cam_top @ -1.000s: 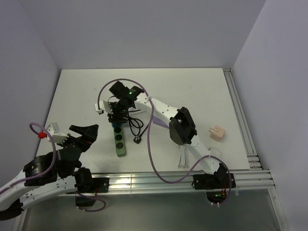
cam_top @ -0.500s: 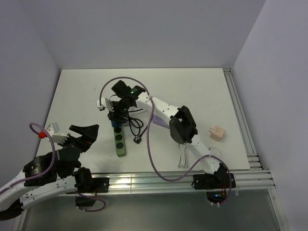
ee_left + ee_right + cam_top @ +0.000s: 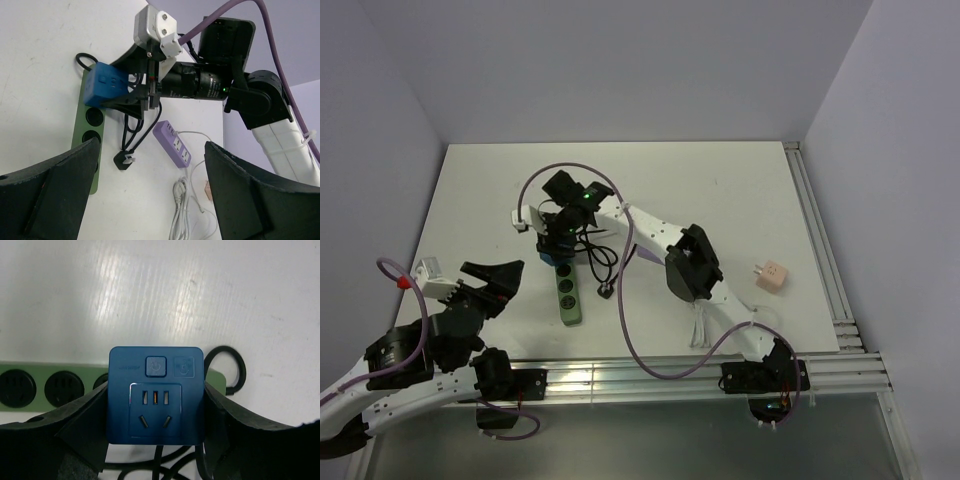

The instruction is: Insert the plug

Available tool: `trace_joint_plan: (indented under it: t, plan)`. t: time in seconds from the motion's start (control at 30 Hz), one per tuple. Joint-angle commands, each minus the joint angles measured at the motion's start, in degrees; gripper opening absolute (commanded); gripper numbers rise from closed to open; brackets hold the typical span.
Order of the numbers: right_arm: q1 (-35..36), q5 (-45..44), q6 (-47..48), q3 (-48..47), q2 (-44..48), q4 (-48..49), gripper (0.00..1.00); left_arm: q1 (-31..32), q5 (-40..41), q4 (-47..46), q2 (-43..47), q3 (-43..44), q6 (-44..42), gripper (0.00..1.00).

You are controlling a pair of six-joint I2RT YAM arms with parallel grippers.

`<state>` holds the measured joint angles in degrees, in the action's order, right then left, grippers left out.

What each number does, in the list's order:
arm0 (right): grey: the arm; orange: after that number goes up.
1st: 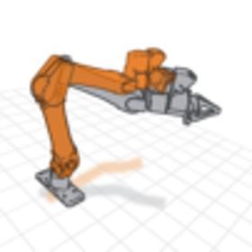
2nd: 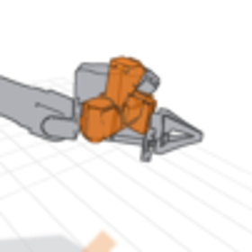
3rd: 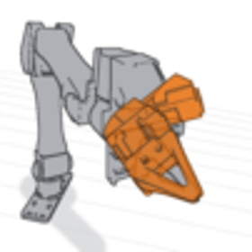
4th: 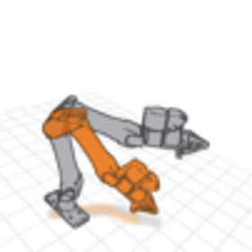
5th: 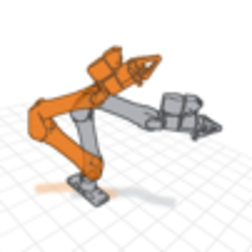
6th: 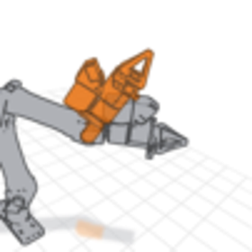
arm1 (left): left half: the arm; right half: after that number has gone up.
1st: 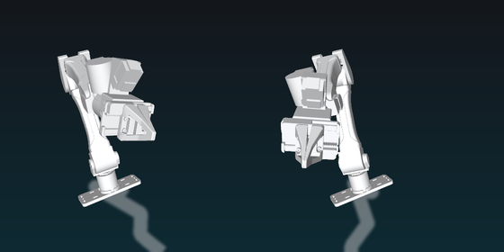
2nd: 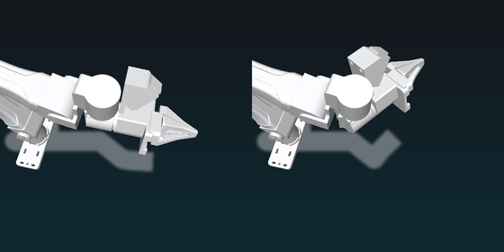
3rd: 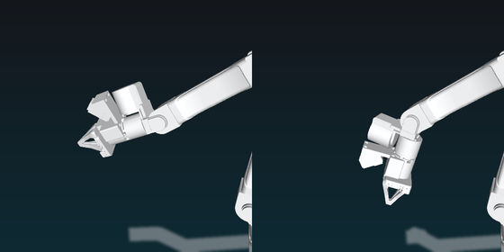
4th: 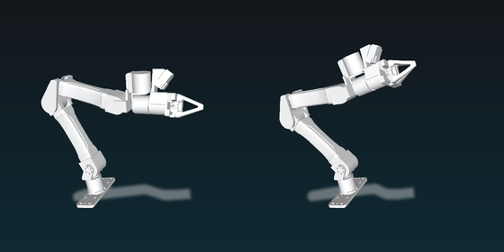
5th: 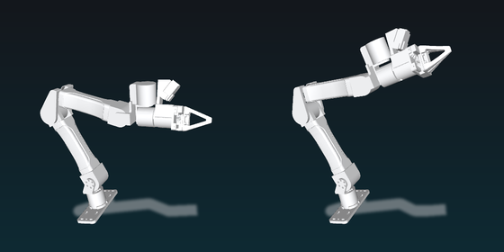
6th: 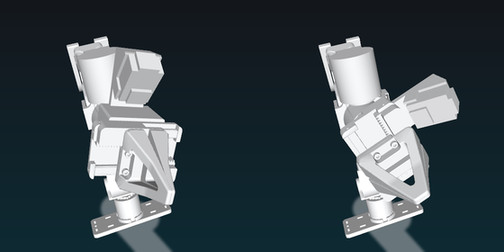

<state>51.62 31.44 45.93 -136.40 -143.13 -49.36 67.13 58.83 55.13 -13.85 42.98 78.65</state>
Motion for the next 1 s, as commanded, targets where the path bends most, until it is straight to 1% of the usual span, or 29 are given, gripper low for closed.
trace_joint_plan:
  t: [0.0,0.1,0.13,0.2,0.23,0.3,0.33,0.4,0.43,0.47,0.57,0.63,0.67,0.7,0.73,0.8,0.87,0.9,0.97]
  plan:
    - [3.4,1.1,-3.2,0.8,-8.0,-11.2,0.00,-0.2,-0.6,-0.2,0.0,0.2,-1.0,0.91]
    - [3.7,0.9,-6.4,10.7,-3.8,-5.1,0.00,-0.2,-0.3,1.5,-0.2,0.5,1.1,0.91]
    - [3.8,0.9,-7.3,15.8,-1.9,-2.1,0.00,-0.2,-0.5,0.9,-0.2,0.3,0.5,0.91]
    - [2.9,1.6,-10.0,20.2,-0.4,0.9,0.00,-0.2,-0.7,-0.2,0.0,0.0,-0.5,0.91]
    - [2.4,2.5,-10.6,24.6,1.2,2.4,0.00,-0.2,-0.9,-0.6,0.2,-0.2,-0.8,0.91]
    - [0.8,3.1,-12.3,29.5,3.0,7.9,0.00,-0.2,-1.0,-0.6,0.2,-0.4,-0.7,0.91]
    - [0.2,3.6,-13.0,34.2,4.8,9.9,0.00,-0.2,-0.9,-0.6,0.1,-0.3,-0.6,0.91]
    - [-0.3,4.3,-14.5,40.4,6.5,15.2,0.00,-0.2,-1.1,-0.6,0.0,-0.4,-0.5,0.91]
    - [-0.5,5.5,-15.1,41.9,7.5,18.6,0.00,-0.2,-0.8,-0.6,0.0,-0.4,-0.6,0.91]
    - [-0.5,5.5,-15.6,42.8,7.5,19.5,0.00,-0.2,-1.0,-1.1,-0.1,-0.5,-0.7,0.91]
    - [-0.6,4.5,-16.0,40.0,4.9,17.3,0.00,-0.2,-1.2,-2.3,-0.4,-0.8,-1.3,0.91]
    - [-1.3,5.6,-15.9,39.4,4.2,18.6,0.00,-0.2,-1.3,-2.7,-0.8,-0.7,-1.8,0.91]
    - [-1.9,6.5,-15.9,40.2,4.4,19.3,0.00,-0.2,-1.3,-2.6,-1.2,-0.5,-1.8,0.91]
    - [-2.5,6.0,-14.3,43.4,4.9,20.5,0.00,-0.2,-1.3,-2.1,-1.6,-0.3,-1.7,0.91]
    - [-2.8,4.8,-13.6,45.4,6.1,23.6,0.00,-0.2,-1.3,-1.5,-1.8,0.0,-1.1,0.91]
    - [-2.8,3.5,-11.8,47.9,6.5,23.8,0.00,-0.2,-1.3,-0.8,-2.1,0.0,-0.2,0.91]
    - [-4.0,2.8,-11.7,48.8,6.2,24.2,0.00,-0.2,-1.7,-1.9,-2.0,-0.7,-0.7,0.91]
    - [-4.5,2.1,-11.7,50.8,6.5,24.8,0.00,-0.2,-1.7,-3.2,-2.0,-1.1,-1.7,0.91]
    - [-6.0,1.4,-11.2,53.3,6.8,28.0,0.00,-0.2,-2.0,-4.0,-2.0,-1.2,-2.4,0.91]
